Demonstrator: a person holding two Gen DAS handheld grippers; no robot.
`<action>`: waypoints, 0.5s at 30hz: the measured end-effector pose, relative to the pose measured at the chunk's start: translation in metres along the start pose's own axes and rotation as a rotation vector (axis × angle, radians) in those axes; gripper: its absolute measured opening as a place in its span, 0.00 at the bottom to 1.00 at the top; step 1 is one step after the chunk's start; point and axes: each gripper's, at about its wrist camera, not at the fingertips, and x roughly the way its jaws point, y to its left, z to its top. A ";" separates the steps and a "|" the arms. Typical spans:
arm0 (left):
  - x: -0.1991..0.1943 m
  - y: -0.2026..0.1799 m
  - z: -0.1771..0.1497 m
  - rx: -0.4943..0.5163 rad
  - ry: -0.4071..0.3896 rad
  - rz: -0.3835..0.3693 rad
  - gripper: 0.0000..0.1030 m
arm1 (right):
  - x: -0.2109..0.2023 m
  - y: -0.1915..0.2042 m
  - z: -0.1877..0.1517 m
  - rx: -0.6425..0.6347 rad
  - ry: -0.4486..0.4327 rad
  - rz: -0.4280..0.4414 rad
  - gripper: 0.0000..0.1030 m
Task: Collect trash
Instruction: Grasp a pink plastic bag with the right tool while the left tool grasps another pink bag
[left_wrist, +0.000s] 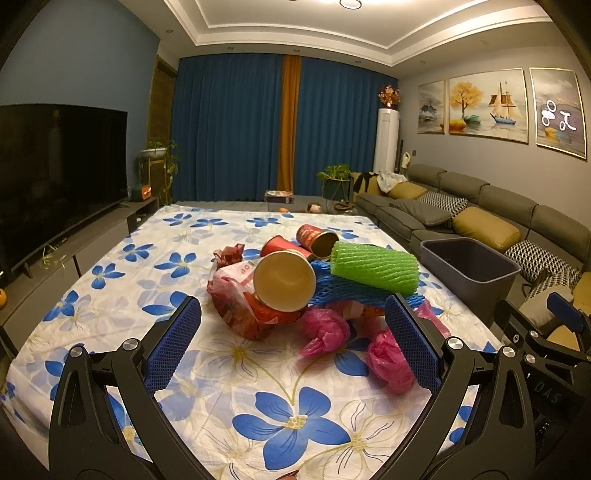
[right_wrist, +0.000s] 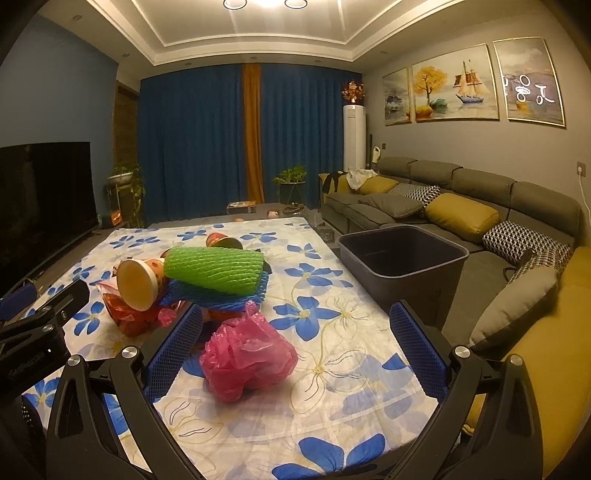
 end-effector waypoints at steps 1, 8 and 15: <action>0.001 0.001 0.000 -0.001 -0.002 0.002 0.95 | 0.002 0.001 -0.001 -0.002 0.003 0.010 0.95; 0.006 0.018 -0.001 -0.025 -0.023 0.021 0.92 | 0.025 0.009 -0.011 -0.018 0.043 0.082 0.95; 0.017 0.032 -0.003 -0.039 -0.022 0.043 0.84 | 0.057 0.022 -0.020 -0.035 0.103 0.104 0.89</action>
